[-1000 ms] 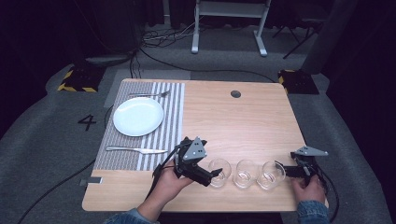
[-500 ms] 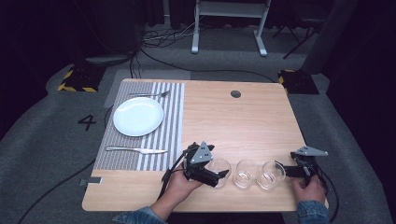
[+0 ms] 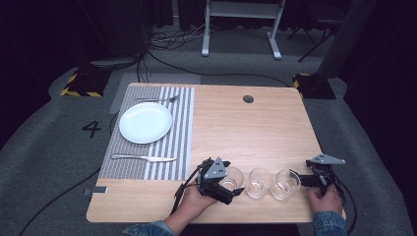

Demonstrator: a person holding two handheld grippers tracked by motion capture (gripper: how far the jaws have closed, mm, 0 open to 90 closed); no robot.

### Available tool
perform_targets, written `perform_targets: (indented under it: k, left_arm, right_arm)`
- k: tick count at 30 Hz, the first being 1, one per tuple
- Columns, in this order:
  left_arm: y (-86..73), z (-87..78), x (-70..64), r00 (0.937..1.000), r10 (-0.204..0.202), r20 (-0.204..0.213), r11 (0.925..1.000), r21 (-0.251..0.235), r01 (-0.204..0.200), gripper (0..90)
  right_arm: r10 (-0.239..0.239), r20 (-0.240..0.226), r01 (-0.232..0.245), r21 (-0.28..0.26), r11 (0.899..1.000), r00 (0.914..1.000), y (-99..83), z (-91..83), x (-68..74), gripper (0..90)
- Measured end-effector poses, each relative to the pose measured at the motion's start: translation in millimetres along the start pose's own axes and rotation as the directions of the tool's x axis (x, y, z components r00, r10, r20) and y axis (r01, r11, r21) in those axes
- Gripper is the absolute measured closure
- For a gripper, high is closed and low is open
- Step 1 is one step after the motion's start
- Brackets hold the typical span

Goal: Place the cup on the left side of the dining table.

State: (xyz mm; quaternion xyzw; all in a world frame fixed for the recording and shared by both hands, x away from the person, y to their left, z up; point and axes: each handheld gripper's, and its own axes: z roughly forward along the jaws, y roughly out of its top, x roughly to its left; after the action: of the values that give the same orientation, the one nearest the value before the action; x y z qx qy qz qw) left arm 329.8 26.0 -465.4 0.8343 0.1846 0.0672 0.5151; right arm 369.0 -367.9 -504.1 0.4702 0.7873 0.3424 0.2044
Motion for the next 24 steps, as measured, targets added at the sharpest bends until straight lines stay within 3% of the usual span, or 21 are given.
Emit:
perform_targets:
  k: [7,20,24]
  left_arm:
    - [-9.4,10.1,-2.3,0.9999,-0.001,-0.013,0.9993,0.036,0.001,6.0]
    - [-20.3,17.4,-1.3,0.9984,-0.009,-0.056,0.9932,0.116,0.015,17.8]
    - [-22.3,17.5,0.5,0.9989,-0.020,-0.043,0.9935,0.111,0.024,19.6]
  right_arm:
    - [0.000,0.001,0.000,-0.001,1.000,1.0000,0.0,0.1,0.0,13.4]
    - [0.000,0.000,0.000,0.000,1.000,1.0000,0.0,0.0,0.0,13.3]
    - [0.000,0.000,0.000,0.000,1.000,1.0000,0.0,0.0,0.0,13.3]
